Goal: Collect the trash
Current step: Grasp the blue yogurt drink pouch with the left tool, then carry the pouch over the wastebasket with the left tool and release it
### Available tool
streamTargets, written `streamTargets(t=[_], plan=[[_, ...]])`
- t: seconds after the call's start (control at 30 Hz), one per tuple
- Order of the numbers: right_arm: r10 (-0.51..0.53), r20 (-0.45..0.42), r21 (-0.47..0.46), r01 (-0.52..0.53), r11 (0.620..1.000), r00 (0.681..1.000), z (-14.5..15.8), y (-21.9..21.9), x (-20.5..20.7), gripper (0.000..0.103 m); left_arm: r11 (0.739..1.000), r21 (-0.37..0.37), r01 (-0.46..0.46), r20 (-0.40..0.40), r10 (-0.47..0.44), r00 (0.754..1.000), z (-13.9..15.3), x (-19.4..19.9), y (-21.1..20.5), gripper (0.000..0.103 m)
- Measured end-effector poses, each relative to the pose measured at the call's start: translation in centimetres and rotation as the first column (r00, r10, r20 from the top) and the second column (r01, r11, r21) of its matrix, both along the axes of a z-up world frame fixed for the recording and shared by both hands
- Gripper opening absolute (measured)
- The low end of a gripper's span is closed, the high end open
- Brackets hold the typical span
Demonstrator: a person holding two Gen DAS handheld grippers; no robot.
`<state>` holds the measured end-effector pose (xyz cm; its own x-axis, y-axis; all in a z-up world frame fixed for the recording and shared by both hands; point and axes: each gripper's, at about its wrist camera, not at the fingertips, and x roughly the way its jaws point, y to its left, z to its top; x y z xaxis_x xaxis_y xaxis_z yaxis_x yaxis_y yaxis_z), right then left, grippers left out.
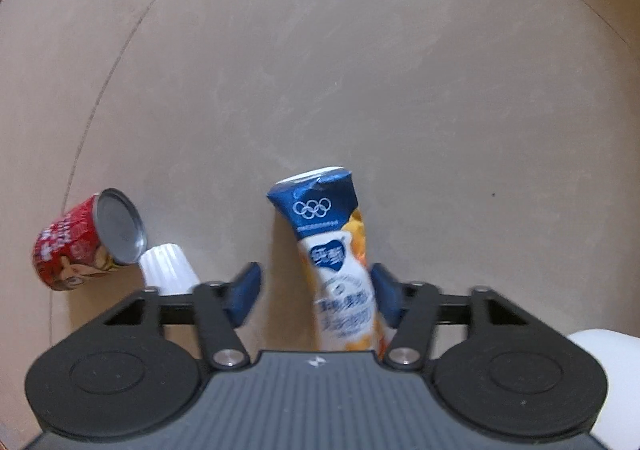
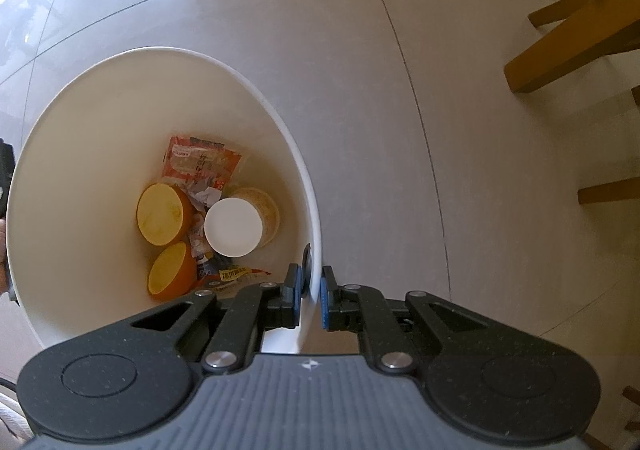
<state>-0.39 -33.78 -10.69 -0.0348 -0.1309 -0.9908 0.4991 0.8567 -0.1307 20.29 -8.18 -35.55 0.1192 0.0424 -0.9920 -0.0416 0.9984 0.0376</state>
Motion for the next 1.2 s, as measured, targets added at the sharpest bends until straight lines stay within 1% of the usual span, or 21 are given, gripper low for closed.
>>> streamTargets(t=[0.03, 0.07, 0.1, 0.17, 0.23, 0.3, 0.37, 0.43, 0.53, 0.57, 0.63, 0.73, 0.8, 0.87, 0.93, 1.03, 1.07, 1.2], plan=[[-0.004, 0.003, -0.003, 0.004, 1.0, 1.0, 0.0, 0.0, 0.0, 0.011, 1.0, -0.015, -0.002, -0.009, 0.002, 1.0, -0.2, 0.0, 0.2, 0.029], [-0.008, 0.006, -0.005, 0.008, 1.0, 1.0, 0.1, 0.0, -0.1, 0.011, 1.0, -0.025, -0.004, -0.015, 0.004, 1.0, -0.1, -0.1, 0.3, 0.028], [-0.008, 0.009, -0.008, 0.008, 1.0, 1.0, 0.1, 0.1, -0.2, 0.011, 1.0, -0.013, 0.004, -0.012, -0.005, 1.0, 0.3, -0.3, 0.4, 0.028], [0.007, 0.009, -0.017, -0.006, 1.0, 1.0, 0.2, 0.4, -0.2, 0.012, 0.998, 0.01, 0.064, 0.018, -0.064, 0.998, 1.7, -0.8, 0.1, 0.028], [0.016, 0.009, -0.019, -0.016, 1.0, 1.0, 0.2, 0.6, -0.3, 0.012, 0.991, 0.034, 0.133, 0.038, -0.134, 0.99, 3.6, -1.3, -0.2, 0.028], [0.017, 0.005, -0.016, -0.017, 1.0, 1.0, 0.2, 0.6, -0.4, 0.012, 0.981, 0.024, 0.192, 0.045, -0.193, 0.98, 5.7, -1.6, -0.2, 0.028], [0.013, 0.012, -0.008, -0.013, 1.0, 1.0, 0.3, 0.4, -0.5, 0.012, 0.966, 0.03, 0.257, 0.075, -0.258, 0.963, 8.2, -1.8, -0.4, 0.028], [0.021, 0.018, -0.007, -0.02, 1.0, 1.0, 0.4, 0.4, -0.6, 0.011, 0.944, 0.046, 0.325, 0.108, -0.328, 0.938, 11.1, -1.9, -1.0, 0.028], [0.027, 0.025, -0.009, -0.027, 1.0, 0.999, 0.4, 0.5, -0.8, 0.012, 0.914, 0.045, 0.404, 0.119, -0.406, 0.906, 15.0, -2.4, -1.4, 0.028], [0.024, 0.028, -0.005, -0.024, 1.0, 0.999, 0.4, 0.4, -0.8, 0.011, 0.9, 0.05, 0.432, 0.12, -0.435, 0.892, 16.3, -2.7, -1.6, 0.028], [0.019, 0.029, 0.005, -0.019, 1.0, 0.999, 0.4, 0.2, -1.0, 0.011, 0.863, 0.058, 0.501, 0.127, -0.505, 0.854, 18.8, -3.4, -2.4, 0.028], [0.006, 0.027, 0.018, -0.006, 1.0, 1.0, 0.4, -0.1, -0.9, 0.011, 0.814, 0.033, 0.581, 0.141, -0.579, 0.803, 22.9, -4.5, -4.0, 0.028], [0.004, 0.026, 0.02, -0.005, 1.0, 1.0, 0.4, -0.2, -0.9, 0.011, 0.772, 0.025, 0.635, 0.166, -0.63, 0.759, 25.6, -5.8, -5.3, 0.028], [0.003, 0.026, 0.02, -0.004, 1.0, 1.0, 0.4, -0.3, -0.9, 0.011, 0.723, 0.02, 0.69, 0.19, -0.681, 0.708, 27.9, -7.1, -6.7, 0.028], [0.002, 0.029, 0.021, -0.003, 1.0, 1.0, 0.4, -0.3, -0.9, 0.011, 0.673, -0.006, 0.739, 0.209, -0.722, 0.659, 29.8, -8.5, -8.7, 0.028], [0.004, 0.031, 0.021, -0.004, 1.0, 1.0, 0.4, -0.3, -0.9, 0.011, 0.612, -0.055, 0.789, 0.233, -0.76, 0.606, 31.0, -10.4, -11.6, 0.028], [0.002, 0.03, 0.021, -0.003, 1.0, 1.0, 0.4, -0.3, -0.9, 0.011, 0.595, -0.074, 0.801, 0.238, -0.769, 0.593, 30.9, -10.9, -12.3, 0.028], [-0.001, 0.034, 0.023, 0.0, 1.0, 0.999, 0.5, -0.4, -1.1, 0.011, 0.535, -0.143, 0.833, 0.247, -0.795, 0.553, 30.7, -13.1, -15.6, 0.029]])
